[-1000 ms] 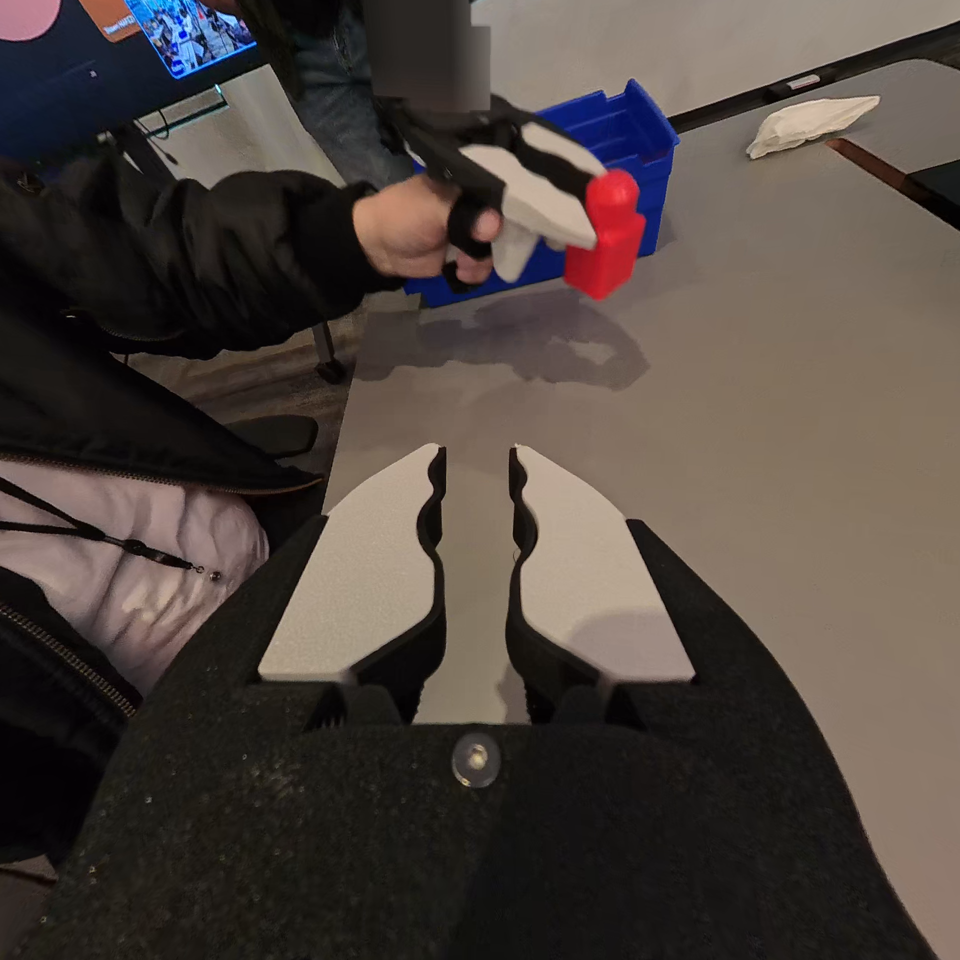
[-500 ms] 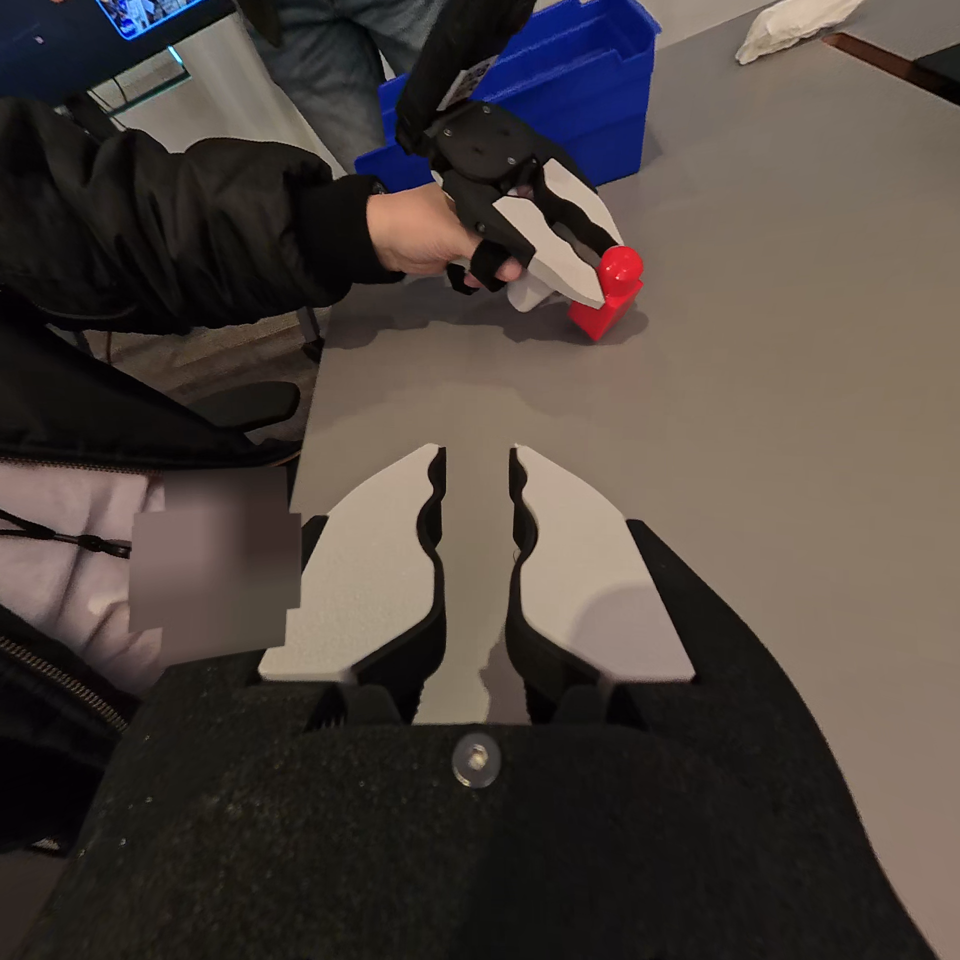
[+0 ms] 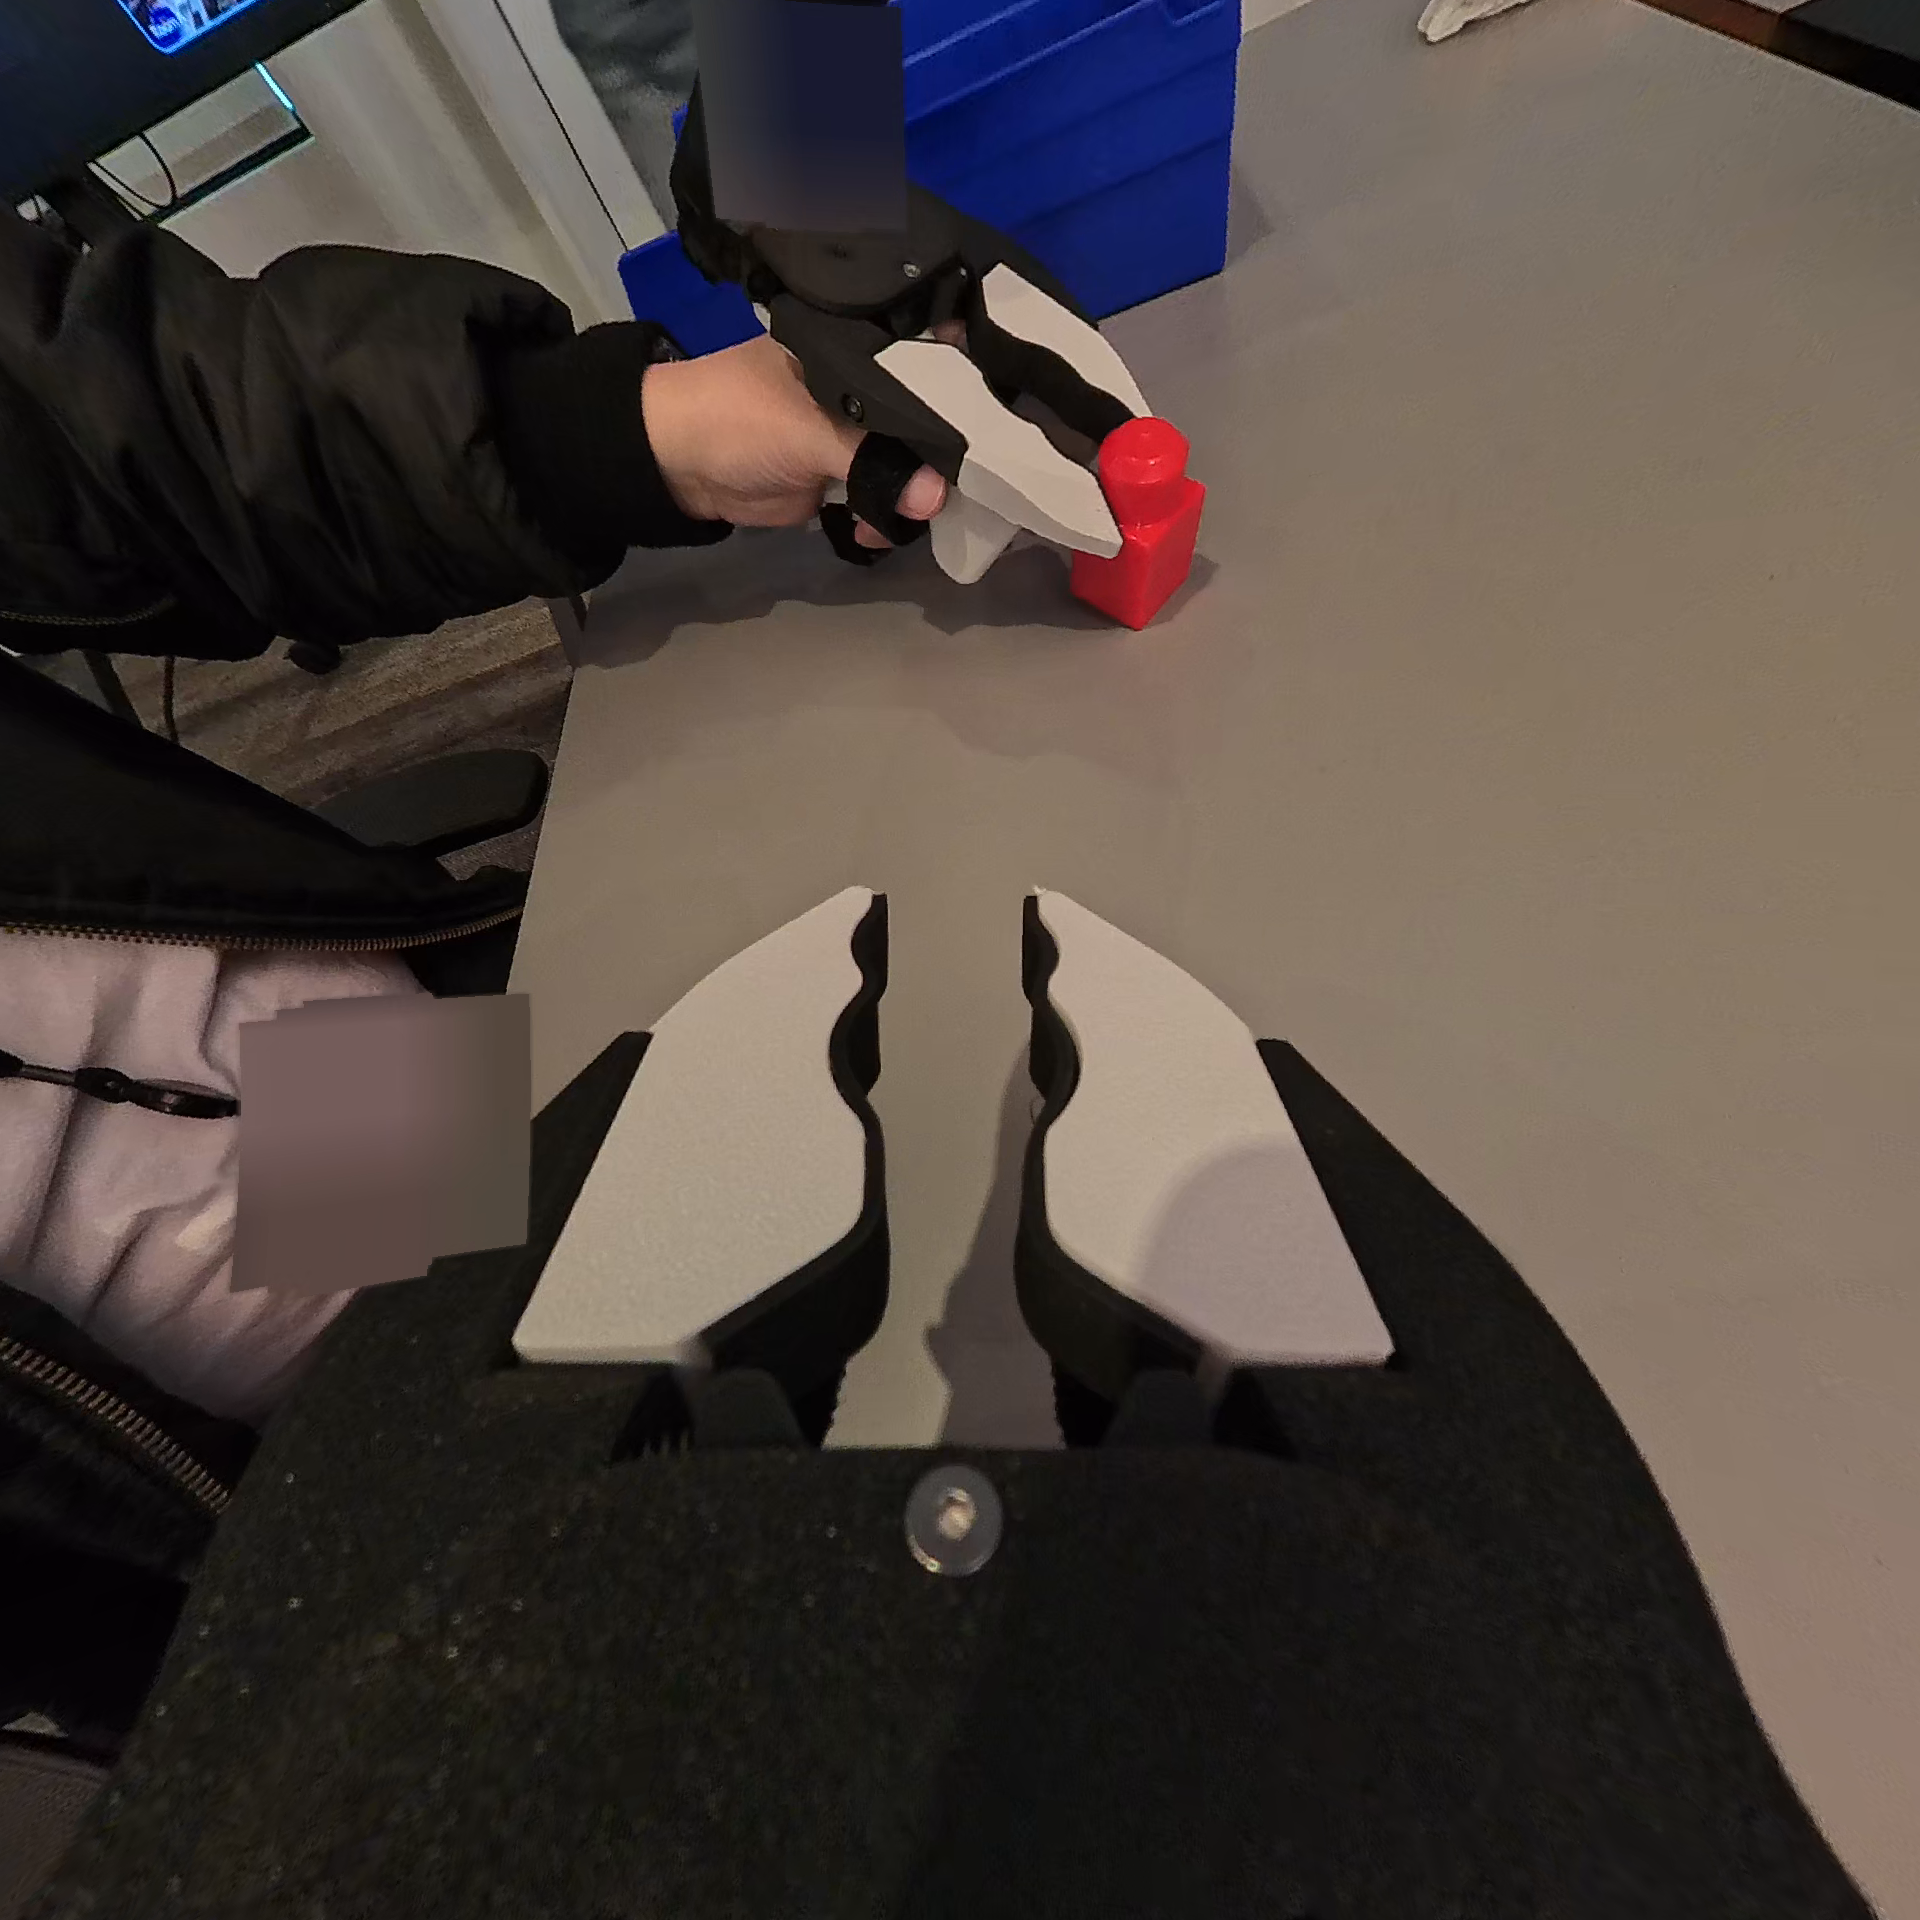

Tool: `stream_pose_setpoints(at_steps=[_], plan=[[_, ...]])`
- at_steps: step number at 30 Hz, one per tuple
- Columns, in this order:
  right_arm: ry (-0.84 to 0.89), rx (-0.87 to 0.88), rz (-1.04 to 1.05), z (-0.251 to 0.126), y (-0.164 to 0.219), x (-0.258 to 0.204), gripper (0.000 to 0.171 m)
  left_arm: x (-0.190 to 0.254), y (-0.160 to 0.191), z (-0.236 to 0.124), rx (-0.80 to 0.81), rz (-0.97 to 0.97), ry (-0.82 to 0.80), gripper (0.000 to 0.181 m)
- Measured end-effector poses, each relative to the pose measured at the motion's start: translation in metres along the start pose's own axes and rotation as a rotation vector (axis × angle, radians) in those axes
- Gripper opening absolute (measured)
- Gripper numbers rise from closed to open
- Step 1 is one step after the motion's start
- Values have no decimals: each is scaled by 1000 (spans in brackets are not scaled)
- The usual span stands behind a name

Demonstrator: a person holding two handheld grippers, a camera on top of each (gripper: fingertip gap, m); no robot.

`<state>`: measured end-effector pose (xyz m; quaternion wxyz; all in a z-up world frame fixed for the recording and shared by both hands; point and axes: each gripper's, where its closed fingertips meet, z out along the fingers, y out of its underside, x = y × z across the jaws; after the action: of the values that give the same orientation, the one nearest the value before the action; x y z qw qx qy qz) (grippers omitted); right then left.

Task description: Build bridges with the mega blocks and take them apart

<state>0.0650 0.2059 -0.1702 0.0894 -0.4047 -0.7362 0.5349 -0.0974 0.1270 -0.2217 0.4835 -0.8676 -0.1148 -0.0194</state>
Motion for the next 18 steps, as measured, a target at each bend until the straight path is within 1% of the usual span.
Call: stream_pose_setpoints(at_steps=[8,13,18], plan=[[1,5,14,-3,4,1,23,3,-1,0,25,2,1,39],[6,11,16,-8,5,1,23,1,2,-3,30,20,-30,40],[13,17,19,-13,4,3,23,3,5,-9,28,31,-36,45]])
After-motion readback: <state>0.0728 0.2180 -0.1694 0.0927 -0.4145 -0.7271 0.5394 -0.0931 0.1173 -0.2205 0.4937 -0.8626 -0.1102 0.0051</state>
